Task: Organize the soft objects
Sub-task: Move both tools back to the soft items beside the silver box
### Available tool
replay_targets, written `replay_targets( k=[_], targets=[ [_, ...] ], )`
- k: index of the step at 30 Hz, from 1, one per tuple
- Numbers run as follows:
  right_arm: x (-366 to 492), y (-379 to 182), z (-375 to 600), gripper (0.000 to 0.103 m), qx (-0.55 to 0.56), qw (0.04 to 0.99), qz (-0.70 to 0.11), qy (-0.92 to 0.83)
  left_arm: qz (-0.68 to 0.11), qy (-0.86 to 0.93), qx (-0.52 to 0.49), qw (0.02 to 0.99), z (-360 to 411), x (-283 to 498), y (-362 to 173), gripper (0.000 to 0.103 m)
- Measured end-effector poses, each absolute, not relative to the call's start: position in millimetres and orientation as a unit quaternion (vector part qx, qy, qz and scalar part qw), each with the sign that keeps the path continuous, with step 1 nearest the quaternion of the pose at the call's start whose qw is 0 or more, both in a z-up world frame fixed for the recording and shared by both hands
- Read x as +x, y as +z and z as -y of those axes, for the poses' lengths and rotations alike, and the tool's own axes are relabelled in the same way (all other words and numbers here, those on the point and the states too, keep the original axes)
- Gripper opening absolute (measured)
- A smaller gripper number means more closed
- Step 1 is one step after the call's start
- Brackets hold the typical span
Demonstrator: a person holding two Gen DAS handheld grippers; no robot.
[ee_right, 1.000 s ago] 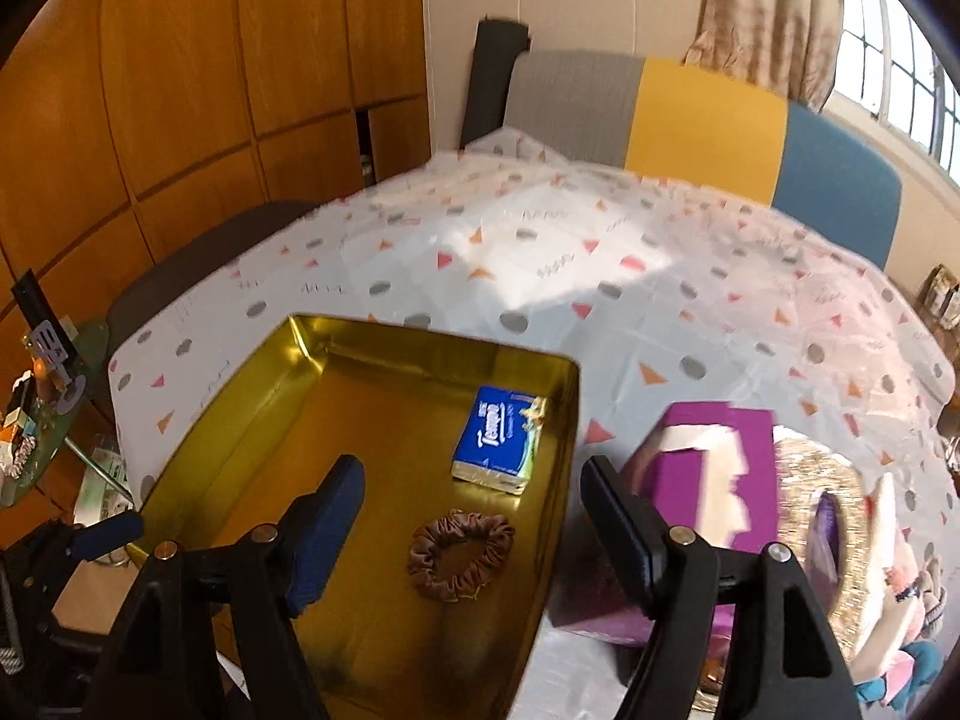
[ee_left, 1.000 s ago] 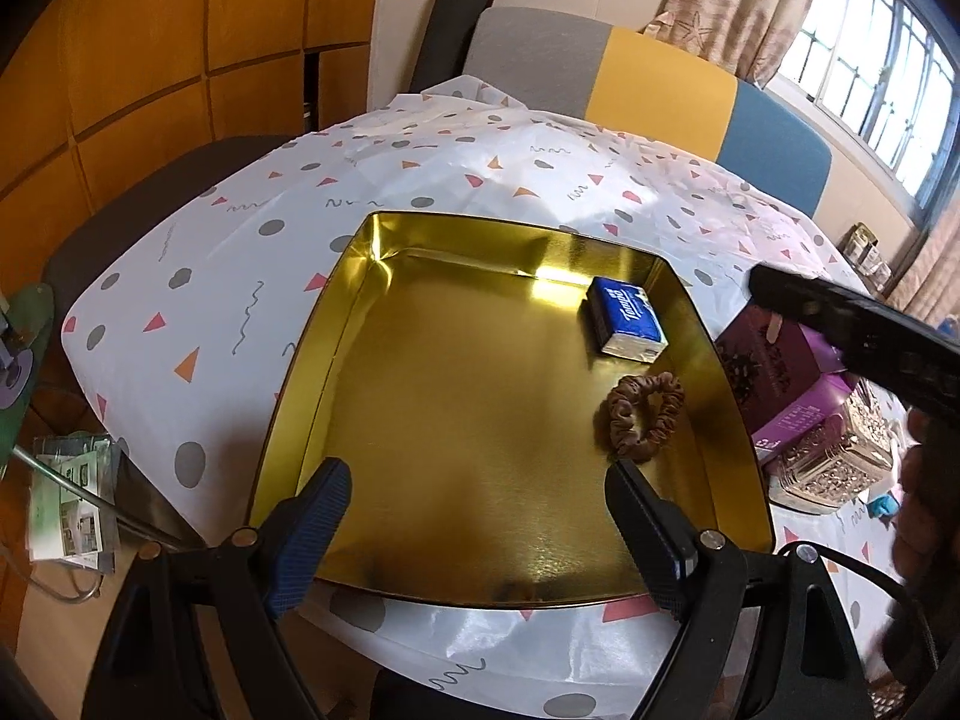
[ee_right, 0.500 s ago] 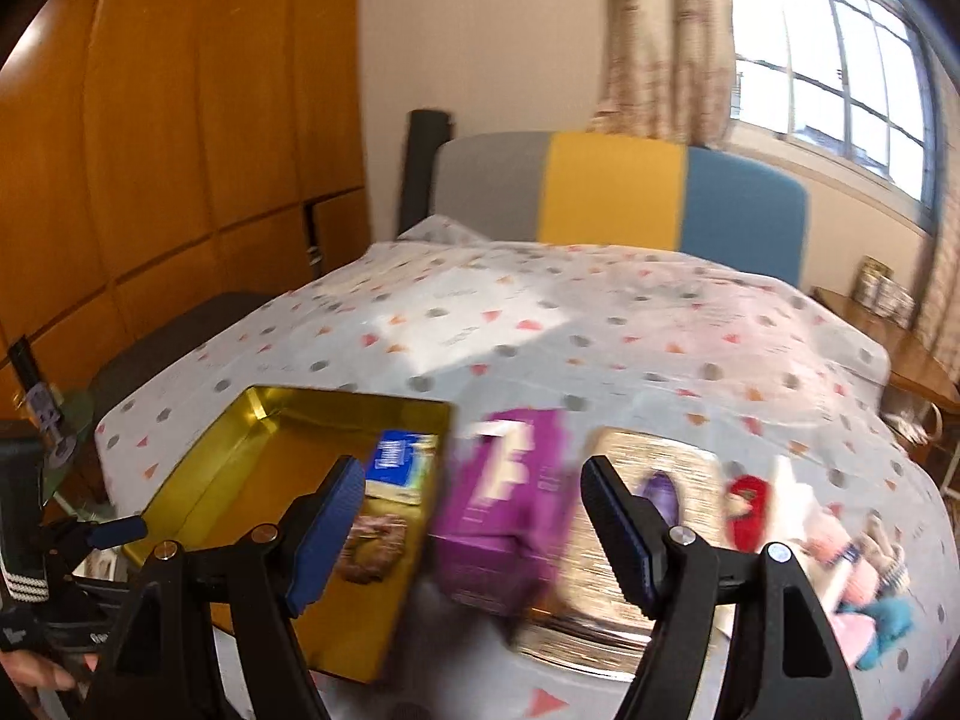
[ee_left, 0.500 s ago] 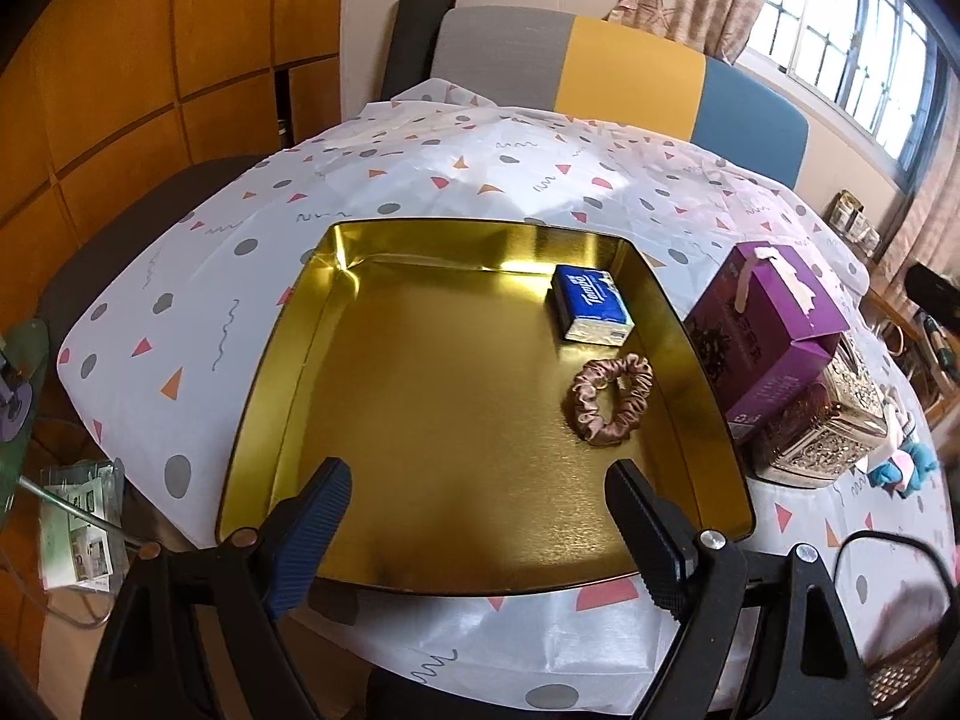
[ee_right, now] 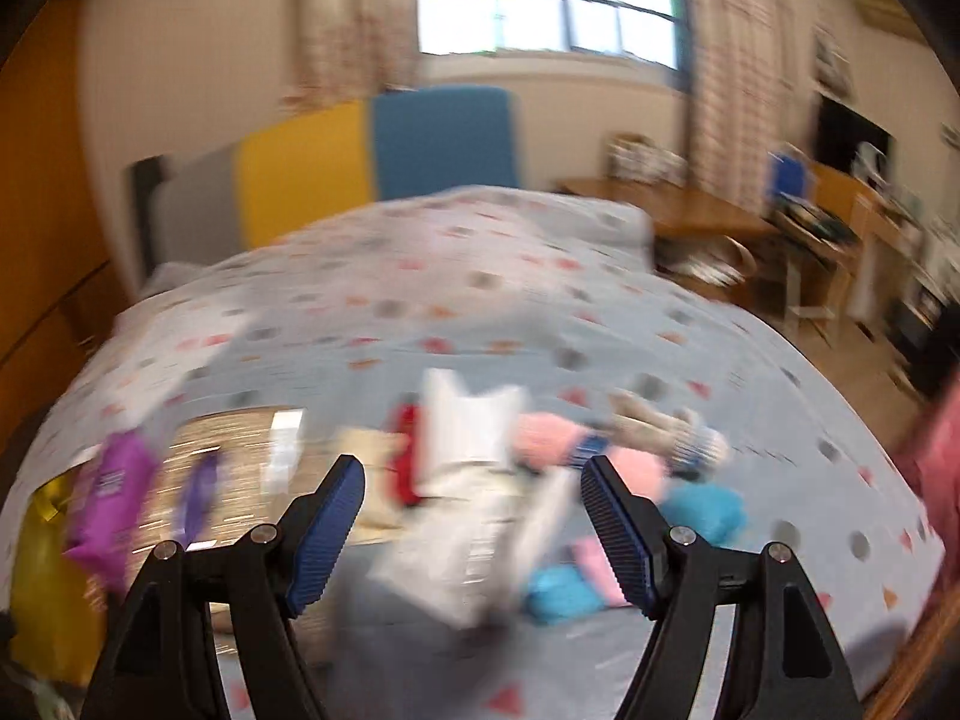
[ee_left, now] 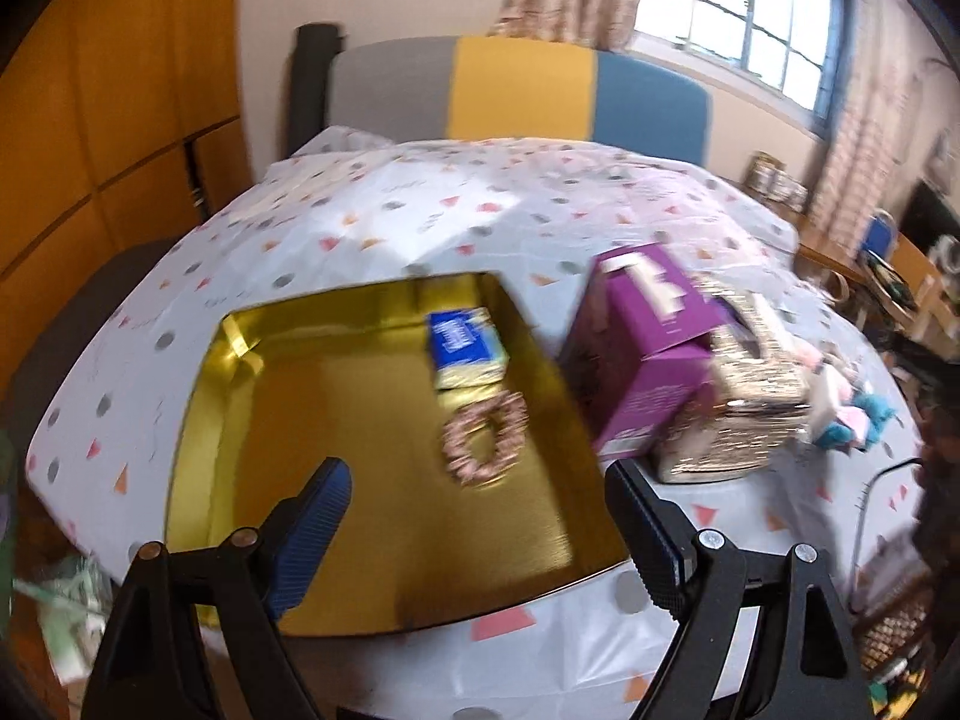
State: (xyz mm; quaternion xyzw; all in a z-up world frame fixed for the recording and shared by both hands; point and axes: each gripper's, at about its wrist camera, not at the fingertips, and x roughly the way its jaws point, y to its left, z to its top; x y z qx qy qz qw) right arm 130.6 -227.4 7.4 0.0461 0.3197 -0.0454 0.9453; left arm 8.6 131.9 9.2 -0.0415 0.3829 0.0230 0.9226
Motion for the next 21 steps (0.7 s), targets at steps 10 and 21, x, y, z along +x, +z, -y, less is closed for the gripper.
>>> replay_targets(
  k=[10, 21],
  targets=[
    [150.2, -33.5, 287.9, 0.068, 0.129, 0.912, -0.388, -0.022, -0.375, -0.091, 0.001, 0.923, -57.7, 36.7, 36.1, 0.087],
    [175.0, -54.0, 199.3, 0.040, -0.079, 0.877, -0.446, 0.162, -0.406, -0.131, -0.009, 0.905, -30.0, 40.6, 16.3, 0.087]
  ],
)
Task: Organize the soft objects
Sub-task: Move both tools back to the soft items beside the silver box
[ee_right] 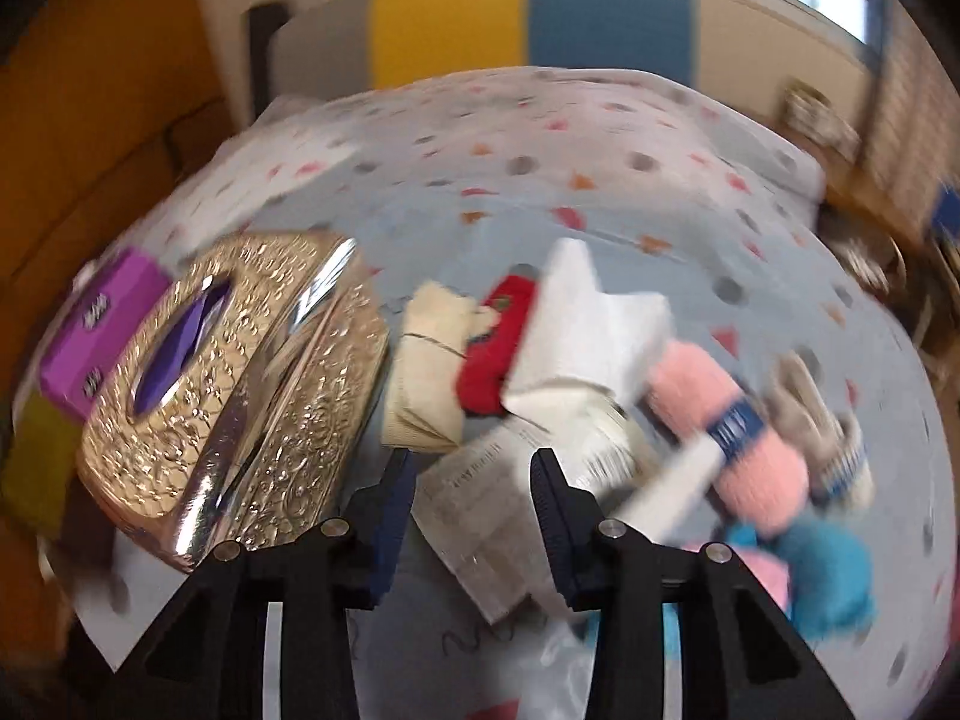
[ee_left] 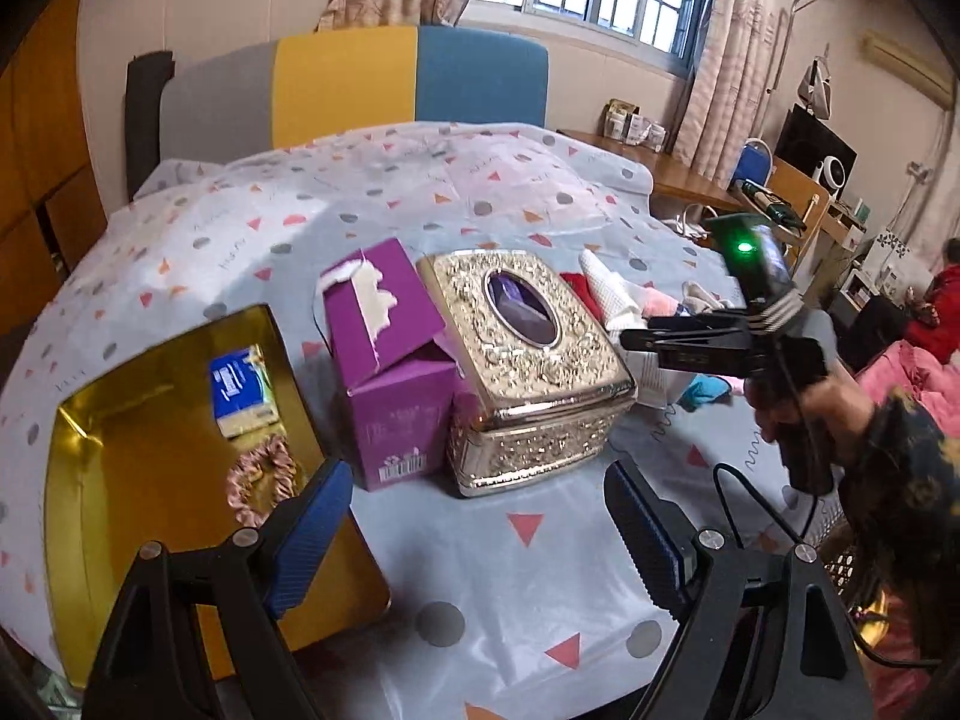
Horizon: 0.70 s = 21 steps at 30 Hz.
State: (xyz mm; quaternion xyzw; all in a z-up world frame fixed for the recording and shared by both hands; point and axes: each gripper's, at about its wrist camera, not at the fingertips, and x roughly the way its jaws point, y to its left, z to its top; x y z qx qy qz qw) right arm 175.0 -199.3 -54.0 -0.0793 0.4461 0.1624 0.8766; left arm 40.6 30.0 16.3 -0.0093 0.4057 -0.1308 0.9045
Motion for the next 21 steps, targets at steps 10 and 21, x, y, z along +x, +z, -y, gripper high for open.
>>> replay_targets(
  k=[10, 21],
  targets=[
    [200.0, -77.8, 175.2, 0.040, -0.163, 0.856, -0.434, 0.230, -0.427, -0.116, -0.027, 0.897, -37.8, 50.8, 5.9, 0.087],
    [223.4, -97.6, 157.7, 0.017, -0.217, 0.848, -0.417, 0.246, -0.435, -0.112, -0.028, 0.893, -32.0, 55.8, 1.6, 0.087]
  ],
)
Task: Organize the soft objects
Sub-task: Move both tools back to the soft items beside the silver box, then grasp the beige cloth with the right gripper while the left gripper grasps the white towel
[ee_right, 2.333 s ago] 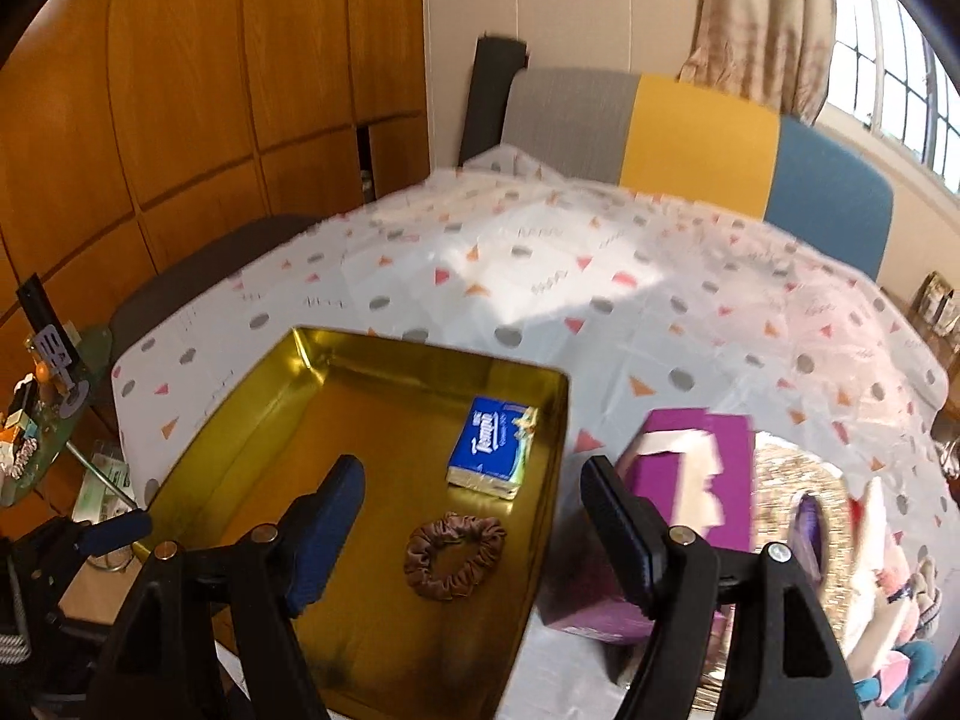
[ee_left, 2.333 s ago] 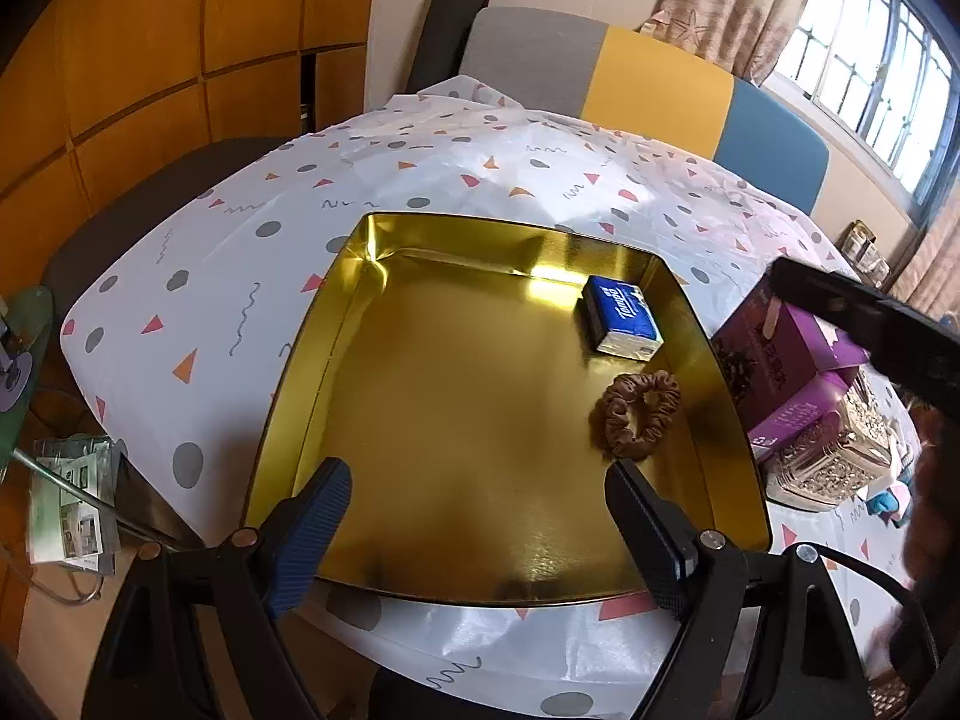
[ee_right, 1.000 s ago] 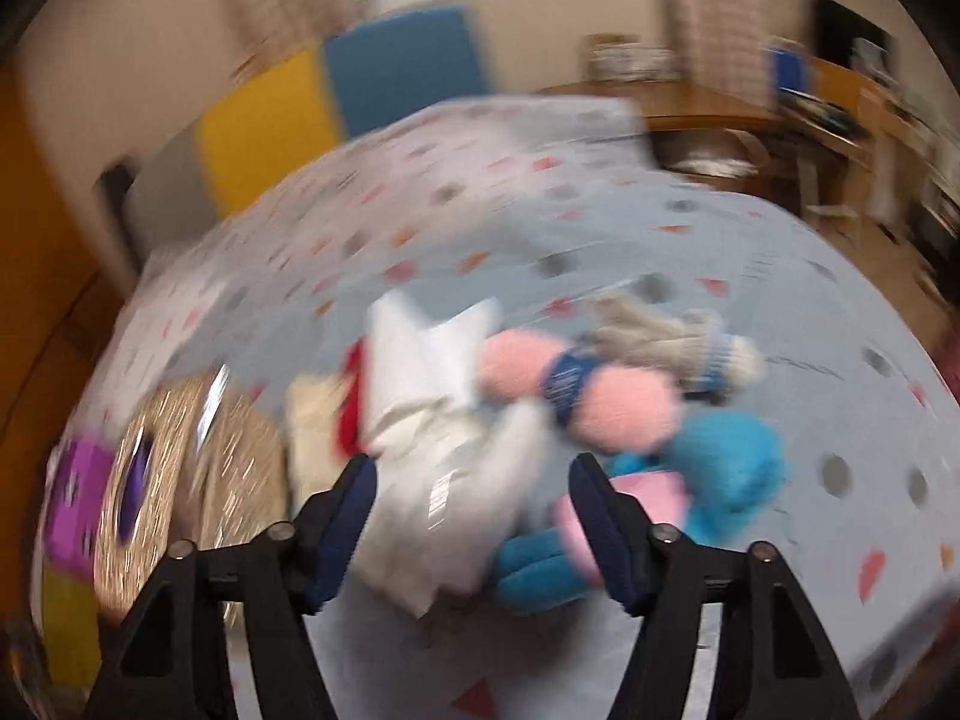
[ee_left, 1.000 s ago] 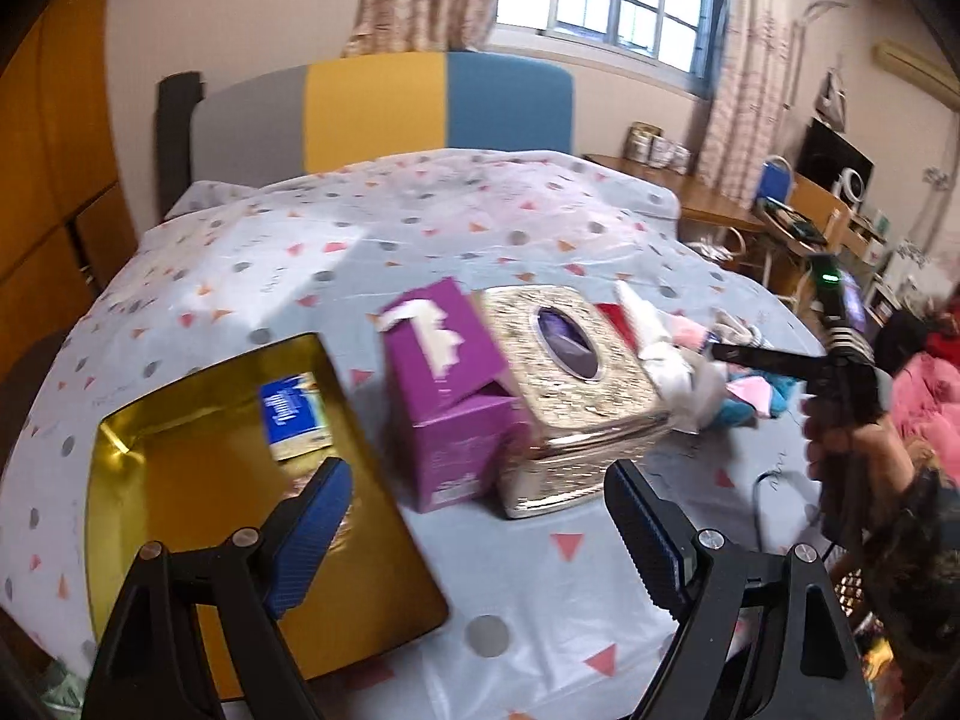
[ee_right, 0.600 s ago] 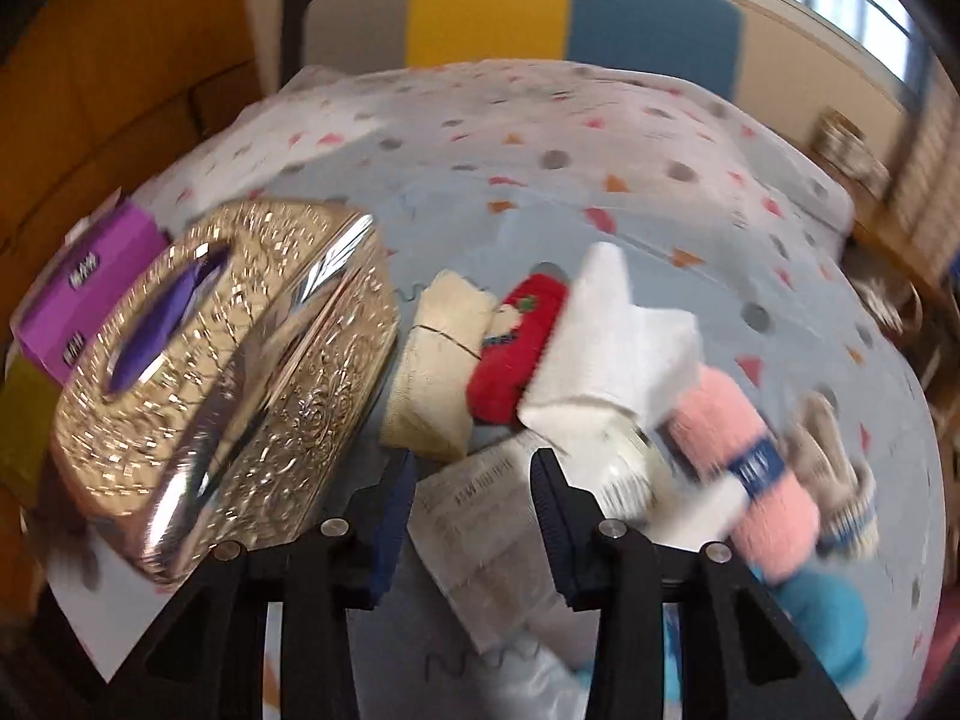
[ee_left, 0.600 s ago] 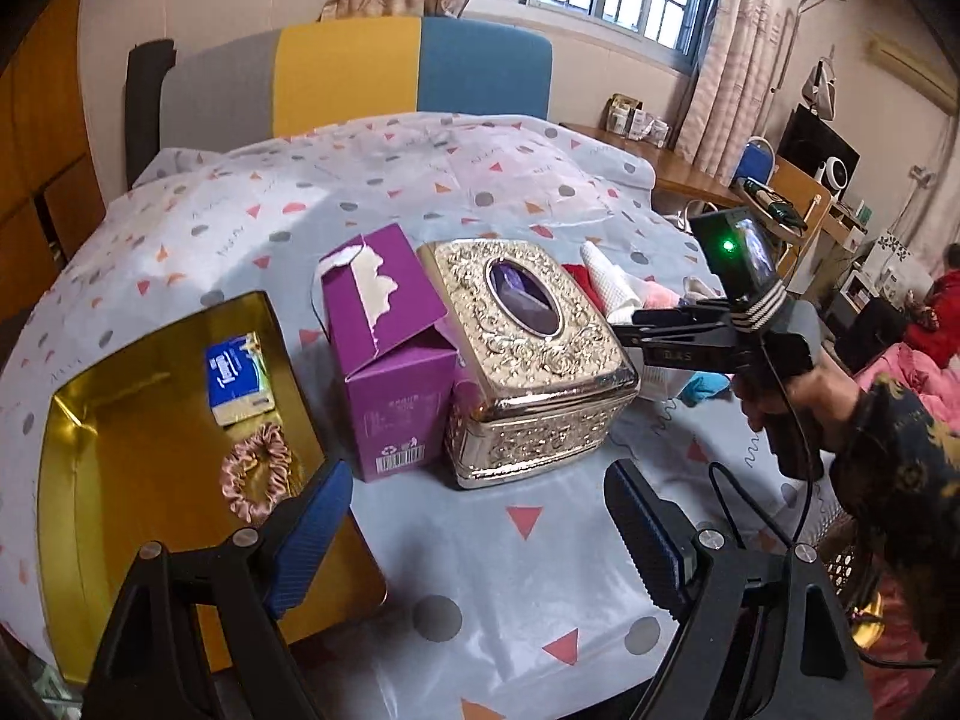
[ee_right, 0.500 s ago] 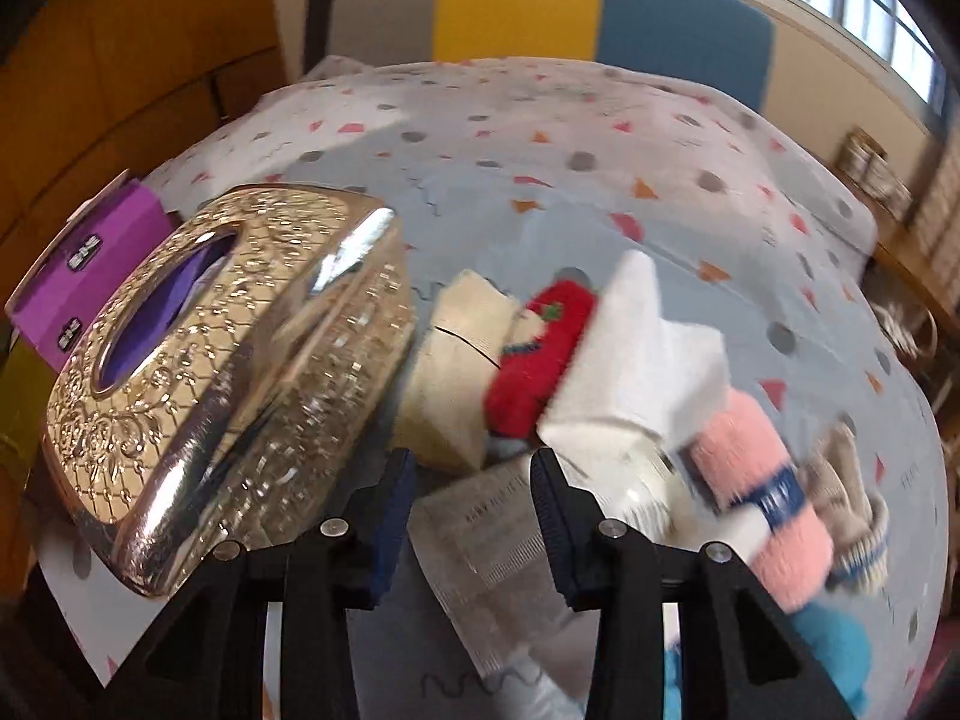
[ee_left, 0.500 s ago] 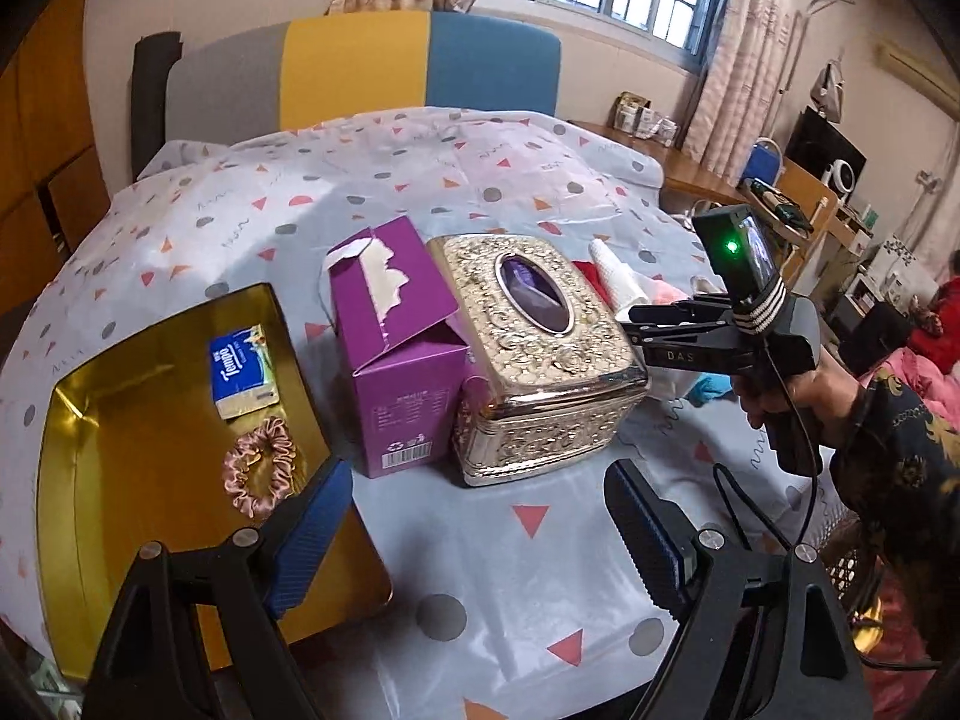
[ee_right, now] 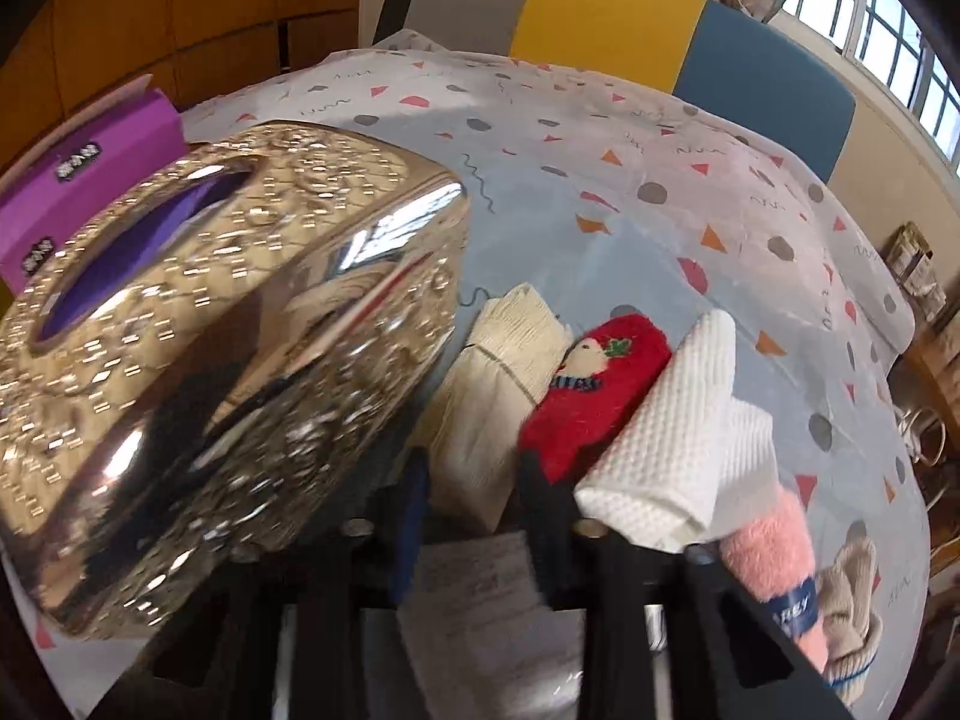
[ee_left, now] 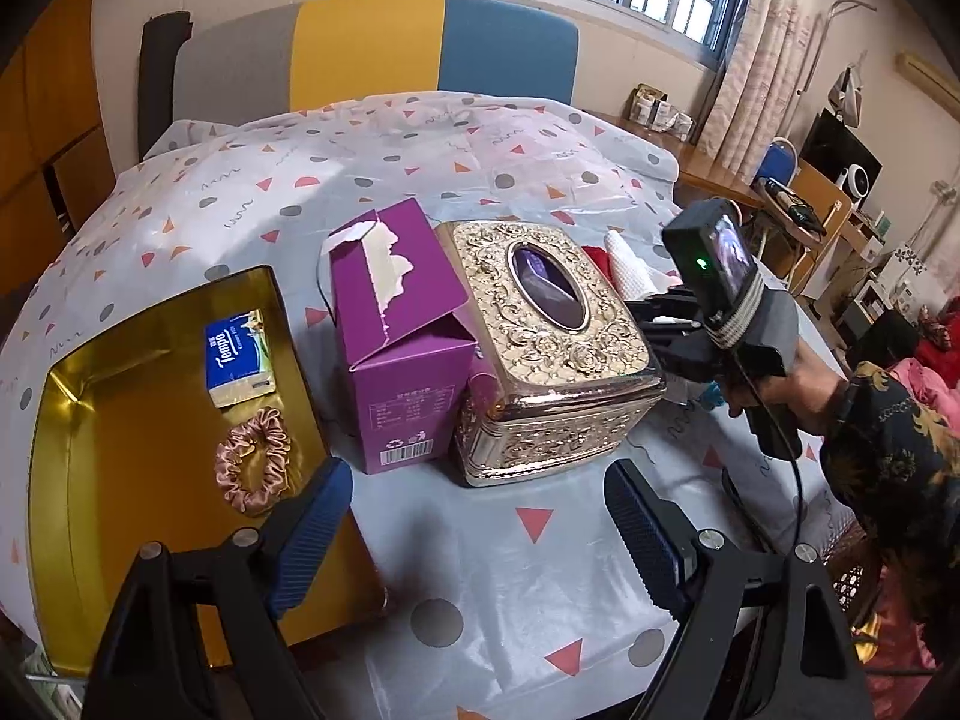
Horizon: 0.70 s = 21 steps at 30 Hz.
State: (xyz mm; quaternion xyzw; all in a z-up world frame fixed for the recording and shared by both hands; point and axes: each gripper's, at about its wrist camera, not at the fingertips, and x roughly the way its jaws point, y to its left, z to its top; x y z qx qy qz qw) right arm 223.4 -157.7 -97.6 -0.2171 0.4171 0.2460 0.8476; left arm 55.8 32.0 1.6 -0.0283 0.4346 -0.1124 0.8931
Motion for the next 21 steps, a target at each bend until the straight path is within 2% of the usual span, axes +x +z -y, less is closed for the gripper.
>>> replay_targets(
  k=[1, 3, 9, 16, 21],
  targets=[
    [227.0, -98.1, 158.6, 0.006, -0.216, 0.850, -0.417, 0.240, -0.434, -0.115, -0.028, 0.893, -30.9, 55.0, 2.4, 0.087],
    [230.7, -91.8, 165.2, 0.004, -0.195, 0.853, -0.423, 0.236, -0.430, -0.119, -0.028, 0.894, -29.0, 53.9, 5.5, 0.087],
    [211.2, -54.0, 188.1, 0.004, -0.115, 0.869, -0.412, 0.250, -0.410, -0.130, -0.013, 0.903, -22.5, 58.4, 25.8, 0.087],
    [203.0, -20.7, 260.5, 0.004, 0.006, 0.922, -0.368, 0.123, -0.393, -0.145, -0.015, 0.908, -3.7, 87.2, 58.3, 0.087],
    [207.4, -19.8, 305.9, 0.004, 0.077, 0.929, -0.361, 0.039, -0.399, -0.165, -0.005, 0.902, 35.5, 120.5, 71.9, 0.087]
  ],
)
